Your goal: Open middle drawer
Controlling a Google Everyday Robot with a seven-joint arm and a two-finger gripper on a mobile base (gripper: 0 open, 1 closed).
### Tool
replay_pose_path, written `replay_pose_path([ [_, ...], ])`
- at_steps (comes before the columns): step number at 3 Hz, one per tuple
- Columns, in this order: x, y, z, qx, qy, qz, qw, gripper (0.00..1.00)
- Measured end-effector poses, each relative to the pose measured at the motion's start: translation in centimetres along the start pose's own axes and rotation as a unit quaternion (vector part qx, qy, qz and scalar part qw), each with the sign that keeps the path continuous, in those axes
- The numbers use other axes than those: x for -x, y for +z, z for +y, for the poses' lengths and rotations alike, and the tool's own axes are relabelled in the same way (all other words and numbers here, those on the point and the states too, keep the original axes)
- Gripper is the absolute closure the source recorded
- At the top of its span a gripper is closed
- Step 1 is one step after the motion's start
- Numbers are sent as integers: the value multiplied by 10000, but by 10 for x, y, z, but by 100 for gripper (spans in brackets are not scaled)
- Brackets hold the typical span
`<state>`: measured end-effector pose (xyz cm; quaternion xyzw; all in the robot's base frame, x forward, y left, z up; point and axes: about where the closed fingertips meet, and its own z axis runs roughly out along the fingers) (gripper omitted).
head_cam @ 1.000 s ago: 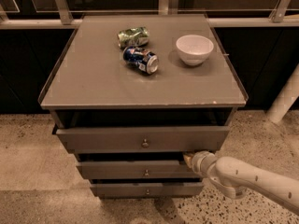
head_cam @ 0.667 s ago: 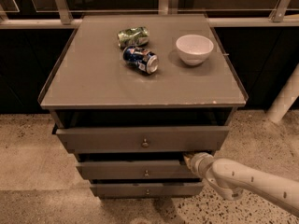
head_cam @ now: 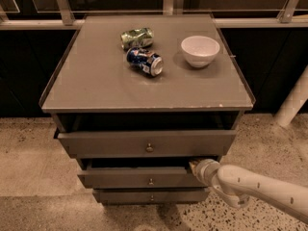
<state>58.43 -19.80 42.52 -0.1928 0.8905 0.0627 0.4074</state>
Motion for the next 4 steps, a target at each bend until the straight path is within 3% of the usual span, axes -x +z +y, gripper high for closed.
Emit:
replay_pose_path([
  [1,20,-3,-8,16,-168,-23,9999,100],
  [2,15,-5,-7,16,-168,-23,9999,100],
  [4,3,-7,-4,524,-318,299,9977,100],
])
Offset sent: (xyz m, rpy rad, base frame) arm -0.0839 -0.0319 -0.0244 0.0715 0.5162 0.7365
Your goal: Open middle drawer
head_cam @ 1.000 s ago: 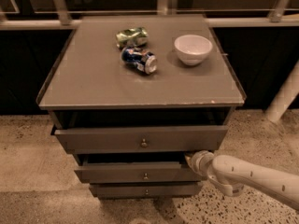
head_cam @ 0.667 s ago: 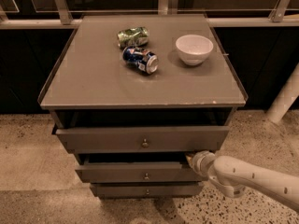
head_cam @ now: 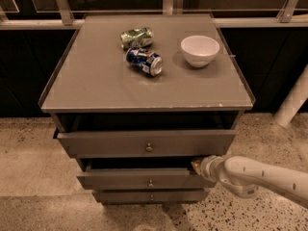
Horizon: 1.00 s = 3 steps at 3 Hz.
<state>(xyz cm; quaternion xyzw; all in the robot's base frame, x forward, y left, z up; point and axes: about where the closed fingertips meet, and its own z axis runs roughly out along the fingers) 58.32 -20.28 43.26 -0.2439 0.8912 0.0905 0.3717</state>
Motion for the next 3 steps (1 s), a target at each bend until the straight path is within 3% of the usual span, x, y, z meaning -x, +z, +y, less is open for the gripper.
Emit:
replay_pose_path([
  [2,0,-3,0,9,20,-8,10000,100],
  [3,-17,-6,5,328,-10,203,9993,100],
])
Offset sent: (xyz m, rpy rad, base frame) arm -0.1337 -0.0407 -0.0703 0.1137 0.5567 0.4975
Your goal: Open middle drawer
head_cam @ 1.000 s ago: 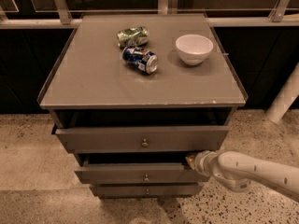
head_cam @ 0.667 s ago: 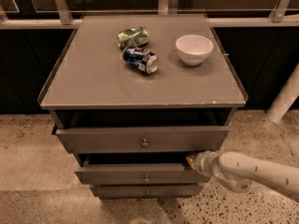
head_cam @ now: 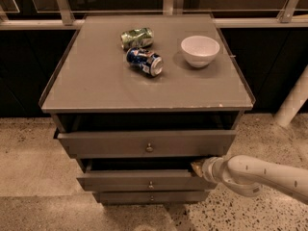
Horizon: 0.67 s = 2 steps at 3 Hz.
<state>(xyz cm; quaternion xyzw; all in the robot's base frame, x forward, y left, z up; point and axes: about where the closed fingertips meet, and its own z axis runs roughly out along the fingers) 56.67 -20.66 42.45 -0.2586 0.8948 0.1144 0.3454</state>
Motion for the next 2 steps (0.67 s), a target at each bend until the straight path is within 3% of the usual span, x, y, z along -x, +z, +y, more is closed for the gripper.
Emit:
replay_pose_path([
  [1,-15,-6,7,294,29,117,9995,100],
  [2,-11,-25,3,-26,142,-34,9999,100],
])
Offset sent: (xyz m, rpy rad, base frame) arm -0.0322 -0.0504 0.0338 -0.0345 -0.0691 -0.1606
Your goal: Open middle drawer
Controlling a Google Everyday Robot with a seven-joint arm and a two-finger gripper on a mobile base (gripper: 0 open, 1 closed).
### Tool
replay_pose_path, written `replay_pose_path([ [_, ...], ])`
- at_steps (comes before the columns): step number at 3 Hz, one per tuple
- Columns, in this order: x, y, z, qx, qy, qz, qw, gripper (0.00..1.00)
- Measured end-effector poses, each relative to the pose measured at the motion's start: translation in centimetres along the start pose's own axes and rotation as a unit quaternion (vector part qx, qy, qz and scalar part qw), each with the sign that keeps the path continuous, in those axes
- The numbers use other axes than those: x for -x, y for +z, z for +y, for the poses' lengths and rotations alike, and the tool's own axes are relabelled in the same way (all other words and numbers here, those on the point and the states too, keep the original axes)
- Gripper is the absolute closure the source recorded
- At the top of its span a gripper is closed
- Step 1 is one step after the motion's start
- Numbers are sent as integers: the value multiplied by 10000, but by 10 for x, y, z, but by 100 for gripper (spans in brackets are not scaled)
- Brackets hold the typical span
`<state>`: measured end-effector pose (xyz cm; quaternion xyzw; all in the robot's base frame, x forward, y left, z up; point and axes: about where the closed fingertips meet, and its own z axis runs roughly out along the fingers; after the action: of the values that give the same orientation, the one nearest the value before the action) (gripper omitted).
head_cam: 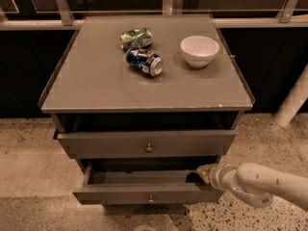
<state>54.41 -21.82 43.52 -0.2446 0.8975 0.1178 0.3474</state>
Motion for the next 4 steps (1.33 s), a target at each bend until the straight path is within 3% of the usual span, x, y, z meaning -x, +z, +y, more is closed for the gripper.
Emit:
replay_pose_path([
  [1,-14,-16,-6,-294,303,-166,9990,100],
  [2,-29,-28,0,-373,544,-255,9975,100],
  [4,-46,-29,12,-162,762,-135,9969,100],
])
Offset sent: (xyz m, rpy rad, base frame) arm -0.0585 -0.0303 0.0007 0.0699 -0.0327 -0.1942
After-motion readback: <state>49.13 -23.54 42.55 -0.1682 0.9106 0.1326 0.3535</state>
